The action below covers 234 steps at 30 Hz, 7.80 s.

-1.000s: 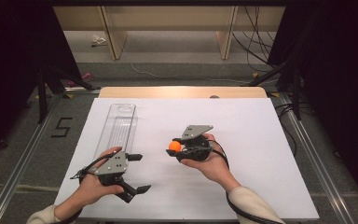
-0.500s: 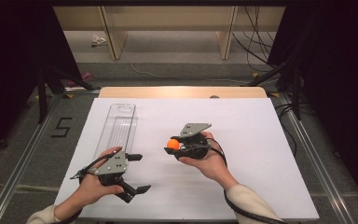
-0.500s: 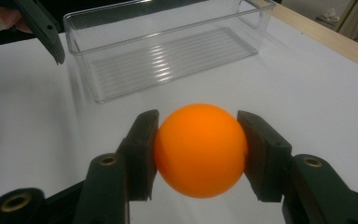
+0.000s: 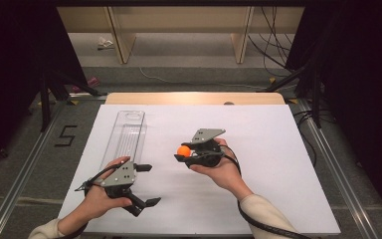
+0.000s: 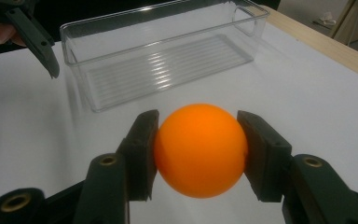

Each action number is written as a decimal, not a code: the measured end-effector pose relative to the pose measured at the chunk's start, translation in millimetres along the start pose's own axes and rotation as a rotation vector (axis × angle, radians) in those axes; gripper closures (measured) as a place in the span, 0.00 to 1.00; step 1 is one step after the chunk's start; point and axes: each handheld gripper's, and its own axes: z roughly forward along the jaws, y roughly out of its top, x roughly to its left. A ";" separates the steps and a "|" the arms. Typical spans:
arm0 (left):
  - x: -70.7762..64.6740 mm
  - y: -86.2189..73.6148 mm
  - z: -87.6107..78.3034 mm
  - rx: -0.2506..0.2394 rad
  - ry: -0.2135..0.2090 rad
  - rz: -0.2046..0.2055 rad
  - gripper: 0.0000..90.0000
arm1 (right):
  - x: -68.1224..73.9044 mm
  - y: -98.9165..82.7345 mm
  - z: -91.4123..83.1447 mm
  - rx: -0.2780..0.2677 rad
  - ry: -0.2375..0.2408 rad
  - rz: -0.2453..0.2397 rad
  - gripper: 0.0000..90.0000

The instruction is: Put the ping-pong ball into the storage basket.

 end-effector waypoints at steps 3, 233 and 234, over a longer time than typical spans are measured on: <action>-0.1 0.1 -0.2 0.000 0.000 0.000 0.00 | -0.1 1.1 0.4 -0.002 0.000 -0.001 0.57; -3.3 0.5 0.7 0.011 -0.023 0.017 0.00 | -0.4 83.5 84.7 -0.022 0.062 -0.005 0.57; -3.2 0.5 0.7 0.011 -0.023 0.017 0.00 | -0.1 83.8 85.3 -0.021 0.062 -0.005 0.57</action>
